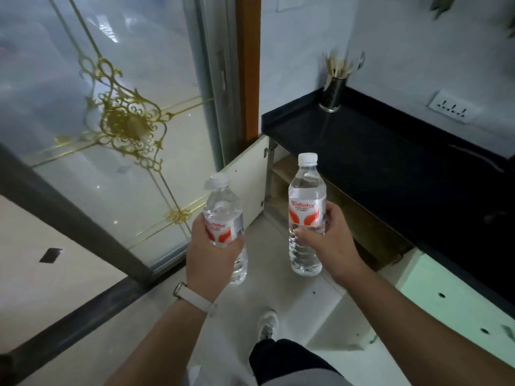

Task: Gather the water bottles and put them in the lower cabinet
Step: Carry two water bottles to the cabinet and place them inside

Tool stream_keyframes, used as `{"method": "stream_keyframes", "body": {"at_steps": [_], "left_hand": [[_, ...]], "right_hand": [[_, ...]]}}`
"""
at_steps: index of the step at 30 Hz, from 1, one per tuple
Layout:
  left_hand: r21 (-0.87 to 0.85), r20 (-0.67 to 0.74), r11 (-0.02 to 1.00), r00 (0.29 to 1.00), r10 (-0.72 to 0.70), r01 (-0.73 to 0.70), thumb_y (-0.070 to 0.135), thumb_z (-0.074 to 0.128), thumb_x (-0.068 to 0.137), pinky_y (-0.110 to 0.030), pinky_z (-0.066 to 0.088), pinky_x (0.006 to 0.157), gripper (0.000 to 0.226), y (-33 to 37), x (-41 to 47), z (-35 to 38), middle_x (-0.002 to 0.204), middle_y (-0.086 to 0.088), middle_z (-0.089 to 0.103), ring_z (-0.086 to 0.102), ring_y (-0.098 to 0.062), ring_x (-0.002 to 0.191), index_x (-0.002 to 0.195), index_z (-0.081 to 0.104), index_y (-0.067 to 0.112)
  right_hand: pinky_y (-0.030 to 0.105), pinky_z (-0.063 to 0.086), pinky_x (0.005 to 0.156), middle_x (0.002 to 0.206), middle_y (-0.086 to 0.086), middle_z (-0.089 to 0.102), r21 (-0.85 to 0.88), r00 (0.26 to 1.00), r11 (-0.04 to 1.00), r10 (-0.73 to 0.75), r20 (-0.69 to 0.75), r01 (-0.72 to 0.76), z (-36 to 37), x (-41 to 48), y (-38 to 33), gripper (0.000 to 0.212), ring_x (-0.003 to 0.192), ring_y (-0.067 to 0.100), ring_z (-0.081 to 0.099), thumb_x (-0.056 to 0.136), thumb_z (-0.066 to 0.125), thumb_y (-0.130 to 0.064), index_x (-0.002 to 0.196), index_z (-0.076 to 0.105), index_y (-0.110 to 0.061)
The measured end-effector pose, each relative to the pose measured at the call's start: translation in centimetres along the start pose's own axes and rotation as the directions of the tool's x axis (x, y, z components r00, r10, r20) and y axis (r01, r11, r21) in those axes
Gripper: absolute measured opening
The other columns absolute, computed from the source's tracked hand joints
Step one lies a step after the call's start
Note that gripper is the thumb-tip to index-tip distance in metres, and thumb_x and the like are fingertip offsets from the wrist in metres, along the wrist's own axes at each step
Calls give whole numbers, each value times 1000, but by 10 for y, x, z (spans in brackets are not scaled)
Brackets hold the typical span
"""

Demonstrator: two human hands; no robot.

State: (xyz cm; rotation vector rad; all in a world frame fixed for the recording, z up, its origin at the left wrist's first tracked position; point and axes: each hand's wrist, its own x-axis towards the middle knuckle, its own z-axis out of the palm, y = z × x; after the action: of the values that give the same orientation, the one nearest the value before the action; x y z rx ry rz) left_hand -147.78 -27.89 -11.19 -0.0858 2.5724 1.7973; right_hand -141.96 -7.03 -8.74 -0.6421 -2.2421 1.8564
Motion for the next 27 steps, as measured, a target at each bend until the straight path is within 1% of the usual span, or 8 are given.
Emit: {"method": "stream_keyframes", "body": {"at_steps": [4,6,10,12,15,20,23,27], "left_hand": [[40,43,999,999,-15,13,16,87,76,-8,46,65,66,4,39,16,106,16,64,66,-3,94,127,49,32],[73,63,997,998,-14,9,14,86,77,-11,50,70,68,13,61,25,107,19,62,66,-7,96,130,48,31],[152,89,988,996,29,-42,15,88,75,-38,58,90,74,31,106,50,116,7,64,66,-20,105,137,48,23],[168,105,984,994,37,-54,16,88,74,-40,58,92,76,36,123,63,119,5,65,67,-20,105,138,47,22],[200,119,977,992,46,-69,18,89,74,-42,59,91,77,46,141,80,118,4,66,68,-19,103,138,47,23],[267,203,954,976,80,-133,24,90,73,-48,59,91,78,63,164,108,121,1,67,69,-23,104,138,47,21],[280,253,940,960,122,-194,28,88,75,-49,58,93,76,71,175,131,124,-3,66,68,-26,106,138,47,18],[278,339,936,934,116,-217,31,89,74,-43,58,89,72,68,189,157,116,1,67,68,-23,100,132,49,21]], "right_hand": [[24,53,78,112,-7,61,58,999,997,48,-21,-47,6,45,11,64,99,13,65,76,79,-11,127,45,-28],[24,53,78,112,-7,61,81,997,994,75,-29,-72,9,71,10,64,100,13,65,76,80,-11,127,45,-28],[15,50,64,109,-11,61,105,996,992,80,-43,-76,7,124,5,61,93,7,65,77,80,-13,125,44,-29],[14,49,61,110,-11,61,116,995,990,85,-59,-78,3,148,5,62,92,6,65,77,80,-16,125,44,-30],[19,50,70,112,-10,61,171,991,981,103,-87,-87,-8,171,5,65,95,8,65,77,80,-15,129,44,-29],[20,54,67,105,-7,67,287,980,955,127,-155,-78,-36,183,8,63,91,9,71,75,82,-10,123,47,-30],[14,52,59,101,-7,67,309,965,946,162,-205,-94,-48,185,10,64,84,-2,69,75,82,-9,123,46,-30],[10,50,56,100,-10,65,279,938,952,204,-281,-123,-57,182,24,60,81,-9,66,78,80,-9,124,46,-28]]}}
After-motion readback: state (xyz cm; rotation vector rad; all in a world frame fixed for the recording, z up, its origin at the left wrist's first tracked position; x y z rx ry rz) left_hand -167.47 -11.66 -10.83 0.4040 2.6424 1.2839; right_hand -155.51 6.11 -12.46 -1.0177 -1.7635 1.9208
